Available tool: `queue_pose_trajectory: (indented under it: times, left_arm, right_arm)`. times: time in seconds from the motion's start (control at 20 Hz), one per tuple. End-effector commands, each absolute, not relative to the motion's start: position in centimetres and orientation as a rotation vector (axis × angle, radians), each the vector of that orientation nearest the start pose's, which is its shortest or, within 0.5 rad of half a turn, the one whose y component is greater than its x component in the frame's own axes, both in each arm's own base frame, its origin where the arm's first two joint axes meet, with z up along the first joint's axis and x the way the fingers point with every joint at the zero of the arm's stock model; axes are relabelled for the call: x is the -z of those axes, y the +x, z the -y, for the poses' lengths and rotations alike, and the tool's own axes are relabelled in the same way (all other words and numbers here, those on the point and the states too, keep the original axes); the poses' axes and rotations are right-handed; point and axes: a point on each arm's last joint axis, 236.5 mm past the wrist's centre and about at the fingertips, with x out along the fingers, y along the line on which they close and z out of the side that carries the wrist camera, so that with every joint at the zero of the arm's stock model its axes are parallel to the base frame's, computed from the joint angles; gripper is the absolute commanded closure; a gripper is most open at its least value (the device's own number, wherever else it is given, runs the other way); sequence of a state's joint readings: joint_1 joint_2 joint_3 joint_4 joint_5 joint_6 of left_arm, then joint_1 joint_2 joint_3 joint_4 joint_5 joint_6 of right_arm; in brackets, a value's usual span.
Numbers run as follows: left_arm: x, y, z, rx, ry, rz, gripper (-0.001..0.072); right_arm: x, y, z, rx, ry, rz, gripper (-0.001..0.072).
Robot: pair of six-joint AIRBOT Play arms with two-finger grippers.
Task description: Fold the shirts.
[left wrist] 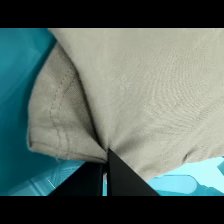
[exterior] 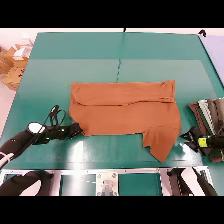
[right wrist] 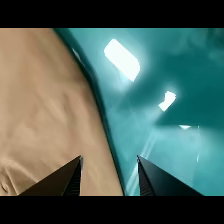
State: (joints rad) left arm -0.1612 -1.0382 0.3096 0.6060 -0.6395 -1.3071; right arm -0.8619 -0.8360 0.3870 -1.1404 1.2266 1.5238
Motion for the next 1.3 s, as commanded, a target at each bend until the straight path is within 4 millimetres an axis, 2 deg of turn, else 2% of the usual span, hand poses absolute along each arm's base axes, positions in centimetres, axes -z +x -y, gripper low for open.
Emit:
queue_pose_trajectory:
  times: [0.0, 0.1, 0.2, 0.25, 0.3, 0.4, 0.5, 0.7, 0.75, 0.95, 1.1, 1.25]
  left_arm:
    - [11.2, 24.6, 15.5, 0.242, -0.700, -1.276, 0.0686]
    - [11.2, 24.7, 15.4, 0.237, -0.699, -1.269, 0.0686]
    - [11.2, 24.7, 15.4, 0.238, -0.700, -1.270, 0.0686]
    - [11.2, 24.7, 15.4, 0.238, -0.699, -1.270, 0.0686]
    - [11.2, 24.7, 15.4, 0.238, -0.699, -1.270, 0.0686]
    - [11.1, 24.6, 15.3, 0.262, -0.649, -1.283, 0.0687]
    - [10.0, 24.5, 14.4, 0.295, -0.580, -1.341, 0.0688]
    - [7.3, 24.2, 9.1, 0.233, -0.413, -1.482, 0.0688]
    - [6.7, 24.2, 8.4, 0.232, -0.388, -1.498, 0.0687]
    - [4.2, 25.4, 8.2, 0.255, -0.361, -1.480, 0.0687]
    - [1.5, 28.1, 8.4, 0.274, -0.359, -1.398, 0.0687]
    - [-1.5, 31.5, 8.5, 0.282, -0.357, -1.286, 0.0687]
  right_arm:
    - [11.1, 15.1, 2.8, 0.431, 1.137, -1.416, 0.0301]
    - [12.1, 16.1, 1.9, 0.415, 1.182, -1.404, 0.0301]
    - [12.5, 18.1, 1.3, 0.354, 1.202, -1.360, 0.0303]
    - [12.8, 19.0, 1.0, 0.334, 1.213, -1.344, 0.0325]
    - [12.9, 19.6, 0.7, 0.309, 1.216, -1.334, 0.0417]
    - [12.1, 20.4, 0.2, 0.223, 1.198, -1.328, 0.0693]
    - [10.4, 21.0, 0.3, 0.159, 1.168, -1.341, 0.0692]
    - [6.3, 21.9, 1.3, 0.156, 1.150, -1.344, 0.0693]
    - [5.6, 21.9, 1.4, 0.156, 1.142, -1.343, 0.0693]
    - [2.6, 24.0, 1.4, 0.105, 1.134, -1.249, 0.0693]
    - [-0.7, 26.9, 1.3, 0.037, 1.098, -1.163, 0.0693]
    - [-4.3, 31.0, 1.0, -0.033, 1.079, -1.040, 0.0692]
